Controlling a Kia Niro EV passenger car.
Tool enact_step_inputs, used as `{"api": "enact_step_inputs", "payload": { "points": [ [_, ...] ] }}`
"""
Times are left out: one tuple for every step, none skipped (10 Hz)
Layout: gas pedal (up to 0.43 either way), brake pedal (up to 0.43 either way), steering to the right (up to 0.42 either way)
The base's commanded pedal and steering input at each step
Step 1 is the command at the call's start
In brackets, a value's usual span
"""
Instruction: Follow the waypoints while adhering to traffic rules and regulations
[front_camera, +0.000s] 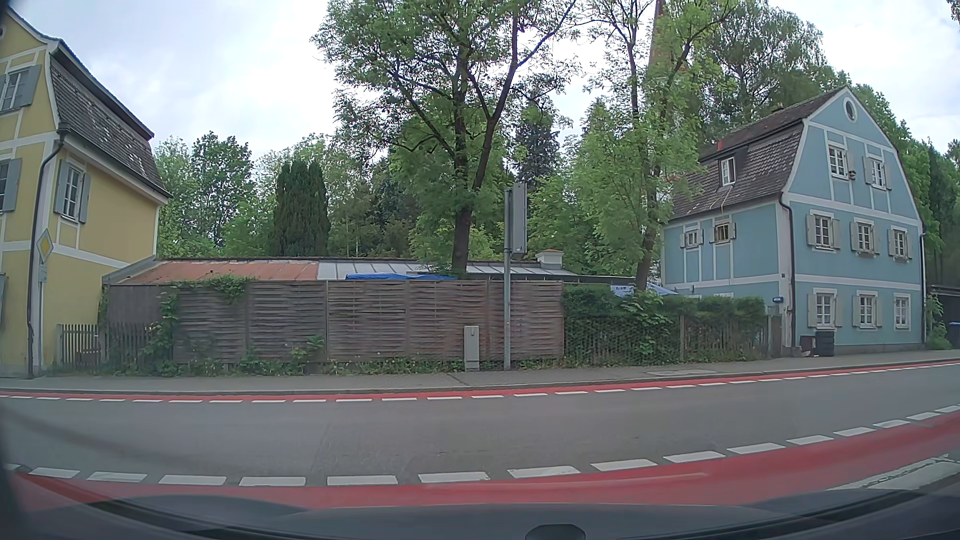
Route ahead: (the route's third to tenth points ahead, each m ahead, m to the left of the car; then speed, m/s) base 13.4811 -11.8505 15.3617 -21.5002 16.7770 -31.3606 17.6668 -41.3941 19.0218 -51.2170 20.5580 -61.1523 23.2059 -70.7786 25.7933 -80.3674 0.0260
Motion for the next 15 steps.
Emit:
{"api": "enact_step_inputs", "payload": {
  "points": [
    [0.098, 0.0, 0.517],
    [0.087, 0.0, 0.505],
    [0.087, 0.0, 0.498],
    [0.079, 0.0, 0.497],
    [0.079, 0.03, 0.497],
    [0.087, 0.073, 0.495],
    [0.087, 0.091, 0.493],
    [0.087, 0.091, 0.491],
    [0.087, 0.079, 0.488],
    [0.087, 0.067, 0.485],
    [0.087, 0.043, 0.477],
    [0.039, 0.0, 0.468],
    [0.0, 0.0, 0.463],
    [0.0, 0.0, 0.458],
    [0.0, 0.0, 0.454]
  ]
}}
